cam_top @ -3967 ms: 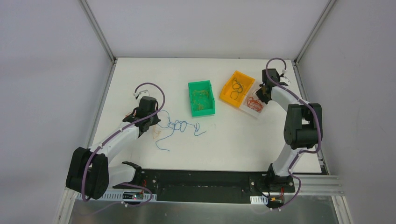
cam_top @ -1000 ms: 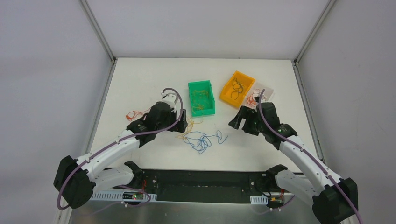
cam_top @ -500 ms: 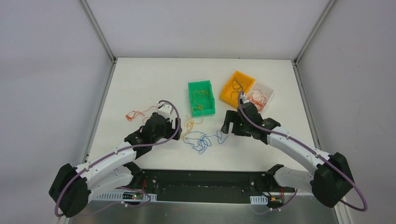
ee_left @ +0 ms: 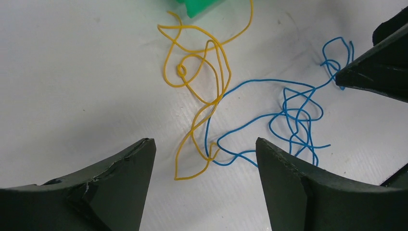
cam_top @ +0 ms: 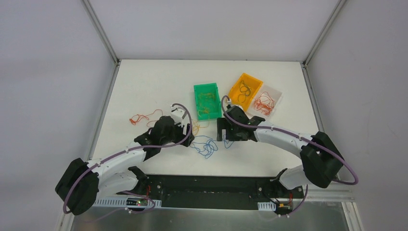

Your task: Untangle the cables

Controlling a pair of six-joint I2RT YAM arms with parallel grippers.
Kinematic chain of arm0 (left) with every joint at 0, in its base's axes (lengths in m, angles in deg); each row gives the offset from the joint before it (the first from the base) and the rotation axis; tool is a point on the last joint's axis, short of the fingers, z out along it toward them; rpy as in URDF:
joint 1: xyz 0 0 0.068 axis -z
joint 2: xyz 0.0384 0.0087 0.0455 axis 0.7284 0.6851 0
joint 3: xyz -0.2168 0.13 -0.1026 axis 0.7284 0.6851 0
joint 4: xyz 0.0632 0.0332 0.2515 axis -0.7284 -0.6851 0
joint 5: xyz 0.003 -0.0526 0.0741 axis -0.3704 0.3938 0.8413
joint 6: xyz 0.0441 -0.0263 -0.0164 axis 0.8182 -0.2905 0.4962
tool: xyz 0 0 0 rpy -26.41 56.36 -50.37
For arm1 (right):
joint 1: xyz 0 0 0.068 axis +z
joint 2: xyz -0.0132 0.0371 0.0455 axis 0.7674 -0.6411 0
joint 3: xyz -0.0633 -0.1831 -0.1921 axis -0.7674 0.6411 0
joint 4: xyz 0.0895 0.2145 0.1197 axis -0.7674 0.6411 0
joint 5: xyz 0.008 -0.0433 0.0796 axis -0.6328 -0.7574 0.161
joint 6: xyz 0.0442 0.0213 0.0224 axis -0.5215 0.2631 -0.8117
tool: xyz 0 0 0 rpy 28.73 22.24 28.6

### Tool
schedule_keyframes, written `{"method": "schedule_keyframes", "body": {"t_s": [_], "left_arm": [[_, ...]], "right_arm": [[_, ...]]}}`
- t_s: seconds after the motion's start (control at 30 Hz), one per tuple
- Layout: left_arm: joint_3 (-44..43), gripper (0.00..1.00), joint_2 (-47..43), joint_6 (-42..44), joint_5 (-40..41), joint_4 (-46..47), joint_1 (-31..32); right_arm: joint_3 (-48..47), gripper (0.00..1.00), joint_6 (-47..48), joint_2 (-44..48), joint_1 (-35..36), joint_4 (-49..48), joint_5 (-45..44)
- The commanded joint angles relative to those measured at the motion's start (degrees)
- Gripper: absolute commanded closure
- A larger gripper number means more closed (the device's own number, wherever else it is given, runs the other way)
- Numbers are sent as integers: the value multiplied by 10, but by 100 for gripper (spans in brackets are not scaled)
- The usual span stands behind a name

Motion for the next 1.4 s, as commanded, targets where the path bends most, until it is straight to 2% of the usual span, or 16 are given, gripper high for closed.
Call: {"method": "schedule_keyframes", "body": {"t_s": [0.0, 0.1, 0.17, 0.27, 0.33, 0.43, 0.47, 0.53, 0.6, 0.67, 0.73, 0.8, 0.83, 0.97, 1.17, 1.37], "left_arm": [[-41, 22, 51, 0, -44, 6, 0], [-60, 21, 91, -9, -49, 1, -1], [-74, 22, 116, -14, -38, -11, -1], [-89, 23, 140, -15, -31, -22, -1], [-94, 24, 153, -13, -26, -24, -2], [-110, 25, 182, -8, -19, -36, -2], [-119, 26, 197, -5, -18, -45, -2], [-138, 30, 228, -4, -24, -61, -3], [-149, 34, 248, -2, -31, -65, -3], [-162, 44, 267, -2, -17, -76, -3], [-178, 63, 283, -1, 3, -105, -3], [-186, 90, 286, -8, 32, -121, -3], [-185, 100, 278, -13, 44, -127, -3], [-135, 100, 194, -24, 99, -97, -4], [-47, 100, 34, -36, 203, -52, -6], [25, 100, -132, -37, 270, -29, -6]], "right_arm": [[-39, 4, 1, -29, 30, -12, -21], [-52, 5, 1, -61, 46, -15, -48], [-60, 15, -2, -84, 57, -13, -81], [-65, 36, -3, -105, 63, -17, -100], [-62, 54, -4, -106, 65, -19, -95], [-43, 88, -9, -78, 65, -26, -84], [-34, 94, -9, -60, 66, -31, -81], [-19, 100, -9, -25, 66, -37, -71], [-7, 100, -9, 10, 66, -35, -65], [4, 100, -9, 48, 66, -26, -69], [11, 100, -12, 88, 65, -8, -88], [16, 100, -15, 127, 64, 14, -115], [19, 100, -15, 147, 63, 24, -129], [18, 100, -24, 221, 41, 77, -175], [23, 100, -32, 303, -41, 115, -203], [1, 100, -11, 319, -132, 113, -188]]}}
